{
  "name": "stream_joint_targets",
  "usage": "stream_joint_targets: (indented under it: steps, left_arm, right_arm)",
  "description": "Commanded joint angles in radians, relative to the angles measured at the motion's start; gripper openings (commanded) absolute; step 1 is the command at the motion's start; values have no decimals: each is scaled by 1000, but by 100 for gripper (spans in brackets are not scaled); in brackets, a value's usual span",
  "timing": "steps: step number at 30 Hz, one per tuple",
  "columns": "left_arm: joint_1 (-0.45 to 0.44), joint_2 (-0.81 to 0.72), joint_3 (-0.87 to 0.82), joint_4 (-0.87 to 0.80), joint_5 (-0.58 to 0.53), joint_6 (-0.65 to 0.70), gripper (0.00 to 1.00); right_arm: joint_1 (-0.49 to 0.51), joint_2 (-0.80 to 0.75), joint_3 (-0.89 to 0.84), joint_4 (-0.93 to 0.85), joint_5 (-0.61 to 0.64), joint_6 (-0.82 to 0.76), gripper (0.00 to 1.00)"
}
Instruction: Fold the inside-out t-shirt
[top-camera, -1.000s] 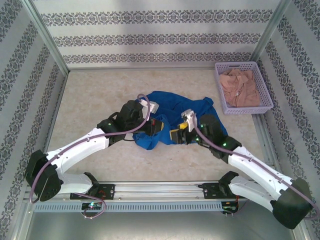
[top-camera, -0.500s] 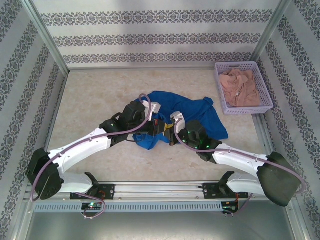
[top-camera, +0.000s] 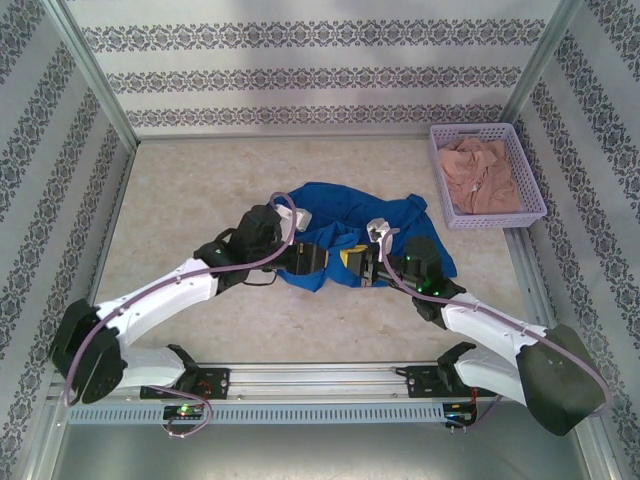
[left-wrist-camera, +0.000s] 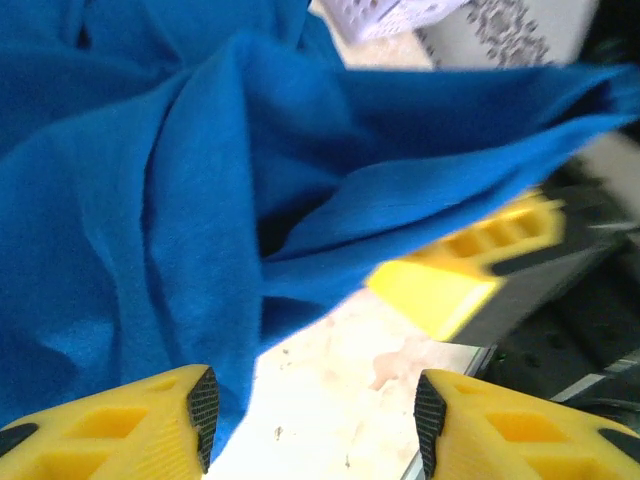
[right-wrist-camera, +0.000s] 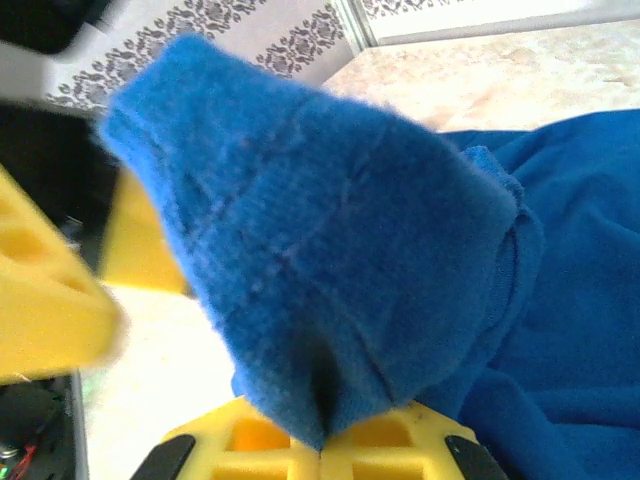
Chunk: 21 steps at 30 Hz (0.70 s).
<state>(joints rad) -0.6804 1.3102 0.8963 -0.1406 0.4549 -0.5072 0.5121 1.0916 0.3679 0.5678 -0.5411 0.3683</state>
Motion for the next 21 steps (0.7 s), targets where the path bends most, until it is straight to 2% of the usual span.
stream_joint_targets:
  steps: [1,4,10,13,15,21]
  left_arm:
    - [4,53,36,26,28,44,52]
    - [4,100,67,-4,-1,61,44]
    - [17,152,79,33,9,46,24]
    - [40,157,74,61,37,35,8]
    - [61,152,68,81,75,27,2]
    - [124,52,-18,247,298,-57,0]
  right_arm:
    - [-12,-25,-16,51,-59,11,0]
    - [-15,-36,-18,44,-56,9,0]
    - [-22,-57,-18,16,-60,-10,0]
    - [-34,-79,-53,-1,-67,-20,0]
    - [-43,-95,-54,-27,-73,-34,0]
    - [-84,-147,-56,-132,-35,-66,0]
